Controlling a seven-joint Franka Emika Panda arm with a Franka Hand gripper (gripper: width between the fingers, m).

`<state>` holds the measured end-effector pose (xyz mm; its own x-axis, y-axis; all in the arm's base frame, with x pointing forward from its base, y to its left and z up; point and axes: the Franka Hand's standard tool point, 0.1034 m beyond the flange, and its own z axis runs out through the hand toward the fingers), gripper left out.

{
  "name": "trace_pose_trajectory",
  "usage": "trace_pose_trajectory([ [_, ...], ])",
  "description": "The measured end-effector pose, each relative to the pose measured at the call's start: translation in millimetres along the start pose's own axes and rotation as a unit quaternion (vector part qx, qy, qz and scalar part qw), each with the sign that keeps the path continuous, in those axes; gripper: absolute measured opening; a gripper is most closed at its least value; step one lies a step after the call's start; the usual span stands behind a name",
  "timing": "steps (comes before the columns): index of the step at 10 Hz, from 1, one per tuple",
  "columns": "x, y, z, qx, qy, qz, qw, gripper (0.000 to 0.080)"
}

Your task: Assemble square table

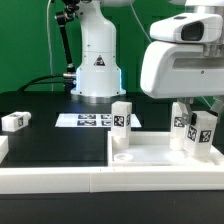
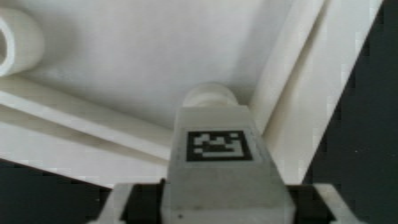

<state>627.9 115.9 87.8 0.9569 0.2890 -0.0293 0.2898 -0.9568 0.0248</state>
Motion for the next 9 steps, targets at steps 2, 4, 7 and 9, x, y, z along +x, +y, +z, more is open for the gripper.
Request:
trace_pose_trajectory([
  [2, 0.0, -0.4, 0.1, 0.001, 0.0, 0.066, 0.998, 0.0291],
  [4, -0.2, 0.0, 0.5, 0.004, 0.007, 0.141, 0.99, 0.0291],
  [7, -6.8, 2.5, 1.1, 0.018, 0.048, 0.294, 0.954, 0.0291],
  [9, -6.1, 3.1, 1.3, 0.027, 0.052, 0.366, 0.929, 0.0291],
])
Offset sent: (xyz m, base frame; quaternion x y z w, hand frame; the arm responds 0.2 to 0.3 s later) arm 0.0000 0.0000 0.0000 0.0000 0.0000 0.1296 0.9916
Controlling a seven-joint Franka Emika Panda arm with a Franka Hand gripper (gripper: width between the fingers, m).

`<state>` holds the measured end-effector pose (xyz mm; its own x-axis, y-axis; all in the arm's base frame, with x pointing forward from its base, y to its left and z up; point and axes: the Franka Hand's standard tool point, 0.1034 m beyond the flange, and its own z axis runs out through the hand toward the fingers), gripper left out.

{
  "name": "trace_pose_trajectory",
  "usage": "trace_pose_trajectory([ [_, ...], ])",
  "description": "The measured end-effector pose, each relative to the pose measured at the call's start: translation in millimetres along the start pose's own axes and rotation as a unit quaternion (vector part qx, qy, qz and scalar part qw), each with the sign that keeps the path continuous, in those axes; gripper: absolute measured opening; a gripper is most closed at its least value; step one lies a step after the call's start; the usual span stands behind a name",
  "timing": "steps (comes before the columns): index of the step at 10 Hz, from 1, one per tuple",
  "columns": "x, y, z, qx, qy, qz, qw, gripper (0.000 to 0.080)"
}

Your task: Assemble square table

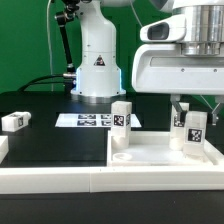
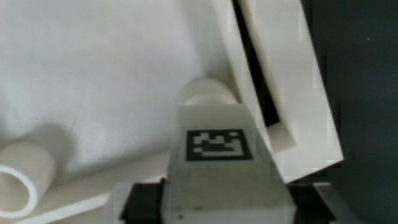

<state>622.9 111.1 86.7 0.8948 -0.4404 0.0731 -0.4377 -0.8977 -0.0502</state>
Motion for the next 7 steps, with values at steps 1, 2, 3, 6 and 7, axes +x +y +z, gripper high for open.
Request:
trace_pose_trajectory([
  [1, 0.4, -0.3, 0.0, 0.001, 0.002, 0.031, 1.0, 0.0291],
  [2, 0.3, -0.6, 0.0, 0.001, 0.002, 0.045, 0.999, 0.0291],
  [3, -0.1, -1.1, 0.0, 0.002, 0.001, 0.075, 0.997, 0.0291],
  [6, -1.7, -3.1, 0.3, 0.005, -0.002, 0.16, 0.987, 0.0291],
  [7, -1.9, -3.4, 0.3, 0.005, -0.002, 0.173, 0.985, 0.0291],
])
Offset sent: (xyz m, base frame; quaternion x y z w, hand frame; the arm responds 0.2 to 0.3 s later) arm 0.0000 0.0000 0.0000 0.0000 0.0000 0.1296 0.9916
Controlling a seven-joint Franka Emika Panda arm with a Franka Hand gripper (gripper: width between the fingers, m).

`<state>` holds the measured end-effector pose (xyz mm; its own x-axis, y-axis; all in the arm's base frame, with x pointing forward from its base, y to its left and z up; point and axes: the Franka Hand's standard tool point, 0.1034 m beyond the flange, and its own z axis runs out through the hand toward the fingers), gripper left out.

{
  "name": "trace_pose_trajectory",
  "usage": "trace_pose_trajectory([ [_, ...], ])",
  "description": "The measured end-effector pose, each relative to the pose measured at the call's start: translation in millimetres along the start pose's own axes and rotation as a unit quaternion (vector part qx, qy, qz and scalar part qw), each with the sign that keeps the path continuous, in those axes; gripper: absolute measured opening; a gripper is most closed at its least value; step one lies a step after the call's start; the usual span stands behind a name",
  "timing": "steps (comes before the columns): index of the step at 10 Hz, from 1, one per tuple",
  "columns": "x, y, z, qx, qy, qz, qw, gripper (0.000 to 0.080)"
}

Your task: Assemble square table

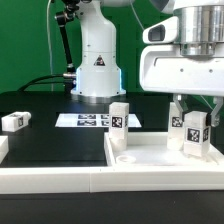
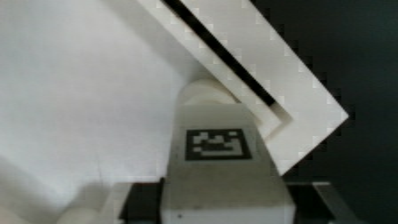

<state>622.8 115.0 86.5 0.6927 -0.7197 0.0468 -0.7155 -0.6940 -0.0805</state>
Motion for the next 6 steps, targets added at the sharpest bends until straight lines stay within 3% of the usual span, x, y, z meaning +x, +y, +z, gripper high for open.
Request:
trace_pose_trajectory([
  [6, -3.3, -2.2, 0.3, 0.005, -0.008, 0.161, 0.987, 0.0291],
])
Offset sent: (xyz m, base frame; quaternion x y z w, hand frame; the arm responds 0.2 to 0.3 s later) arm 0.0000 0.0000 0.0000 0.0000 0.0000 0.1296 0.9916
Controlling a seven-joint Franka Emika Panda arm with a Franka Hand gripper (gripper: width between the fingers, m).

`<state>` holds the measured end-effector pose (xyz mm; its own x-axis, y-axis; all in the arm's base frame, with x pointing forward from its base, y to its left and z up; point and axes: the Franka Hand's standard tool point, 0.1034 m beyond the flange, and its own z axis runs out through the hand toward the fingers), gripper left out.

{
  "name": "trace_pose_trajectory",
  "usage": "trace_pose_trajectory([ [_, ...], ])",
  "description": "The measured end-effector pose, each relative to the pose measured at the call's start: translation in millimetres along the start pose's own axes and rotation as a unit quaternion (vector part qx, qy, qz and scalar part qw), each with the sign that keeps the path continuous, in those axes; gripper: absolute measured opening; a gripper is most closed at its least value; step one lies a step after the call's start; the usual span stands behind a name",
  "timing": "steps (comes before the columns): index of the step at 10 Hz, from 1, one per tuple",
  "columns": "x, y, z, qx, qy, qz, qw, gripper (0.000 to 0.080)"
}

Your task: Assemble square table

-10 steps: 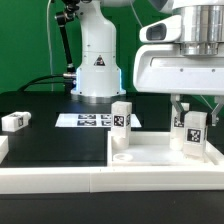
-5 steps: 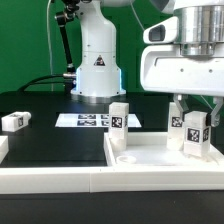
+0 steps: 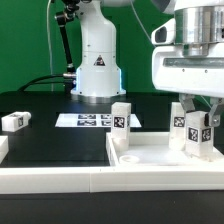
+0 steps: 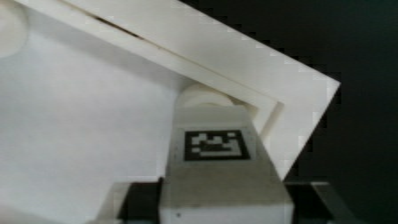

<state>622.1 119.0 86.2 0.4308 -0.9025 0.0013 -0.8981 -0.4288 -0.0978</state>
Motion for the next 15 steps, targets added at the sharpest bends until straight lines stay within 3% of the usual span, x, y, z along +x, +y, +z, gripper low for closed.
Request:
trace_pose_trajectory([
  [10, -7.8, -2.0, 1.2, 0.003, -0.021, 0.25, 0.968, 0.0291],
  [11, -8.0, -2.0, 1.3, 0.003, -0.021, 0.246, 0.969, 0.0367],
  [12, -8.3, -2.1, 1.4, 0.003, -0.021, 0.234, 0.972, 0.0367],
  [14, -9.6, -1.4, 0.4, -0.005, -0.025, 0.194, 0.981, 0.0618],
  [15, -10.6, -2.4, 0.0, -0.005, -0.023, 0.137, 0.99, 0.064],
])
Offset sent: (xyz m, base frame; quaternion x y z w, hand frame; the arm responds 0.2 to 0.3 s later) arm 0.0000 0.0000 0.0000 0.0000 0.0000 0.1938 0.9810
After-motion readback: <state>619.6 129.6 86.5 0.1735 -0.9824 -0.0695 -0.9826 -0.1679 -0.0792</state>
